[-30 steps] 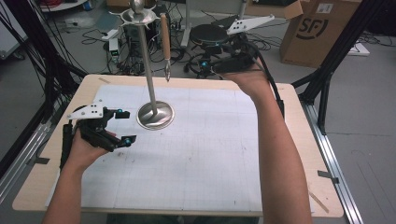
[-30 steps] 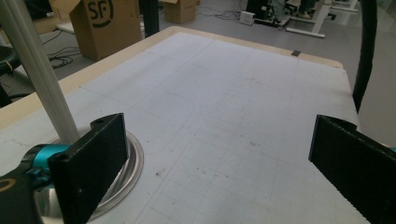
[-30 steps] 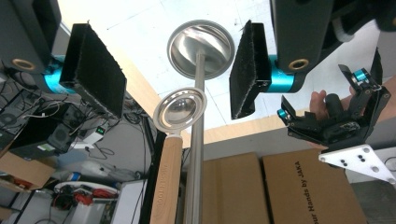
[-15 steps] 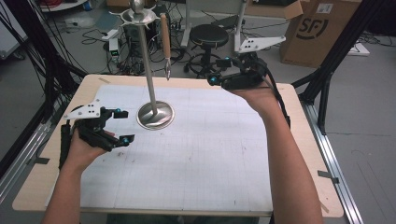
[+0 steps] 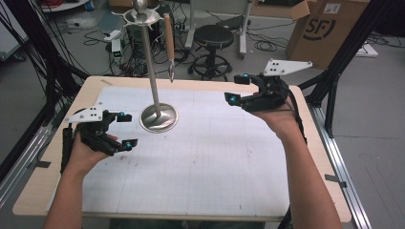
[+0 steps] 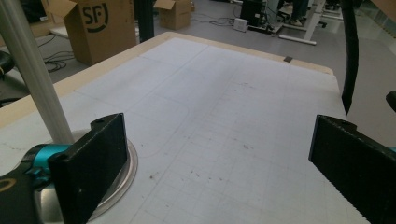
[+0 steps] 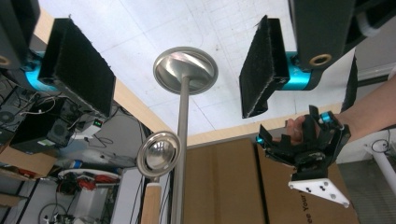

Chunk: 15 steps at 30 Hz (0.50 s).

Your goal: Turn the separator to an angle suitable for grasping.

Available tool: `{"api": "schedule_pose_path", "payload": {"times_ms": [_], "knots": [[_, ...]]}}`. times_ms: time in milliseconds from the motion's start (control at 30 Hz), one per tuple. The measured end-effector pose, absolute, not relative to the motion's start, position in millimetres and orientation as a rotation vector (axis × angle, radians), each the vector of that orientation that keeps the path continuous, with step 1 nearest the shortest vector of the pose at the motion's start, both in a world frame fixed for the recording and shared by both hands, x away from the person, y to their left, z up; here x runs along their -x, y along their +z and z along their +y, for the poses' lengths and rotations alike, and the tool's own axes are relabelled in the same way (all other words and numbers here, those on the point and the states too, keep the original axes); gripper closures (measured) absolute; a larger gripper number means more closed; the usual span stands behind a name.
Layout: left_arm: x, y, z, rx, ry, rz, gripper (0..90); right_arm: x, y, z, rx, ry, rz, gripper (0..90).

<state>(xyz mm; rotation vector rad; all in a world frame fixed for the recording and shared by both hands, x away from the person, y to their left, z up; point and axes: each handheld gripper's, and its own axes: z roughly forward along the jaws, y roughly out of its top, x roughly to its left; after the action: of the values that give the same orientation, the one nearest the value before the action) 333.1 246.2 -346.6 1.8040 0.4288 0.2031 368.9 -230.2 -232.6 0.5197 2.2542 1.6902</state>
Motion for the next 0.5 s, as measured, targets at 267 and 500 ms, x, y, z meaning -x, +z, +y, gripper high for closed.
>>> {"api": "schedule_pose_path", "payload": {"times_ms": [267,500], "knots": [[-334.1,-348.7,249.6,-1.799,0.200,0.436,5.3,-357.3,-264.0,-243.2,-0.573,1.695,2.267,22.3],[-337.6,-354.4,250.8,-1.806,0.180,0.458,5.3,-348.5,-292.8,-245.3,-0.612,1.694,2.279,18.3]]}}
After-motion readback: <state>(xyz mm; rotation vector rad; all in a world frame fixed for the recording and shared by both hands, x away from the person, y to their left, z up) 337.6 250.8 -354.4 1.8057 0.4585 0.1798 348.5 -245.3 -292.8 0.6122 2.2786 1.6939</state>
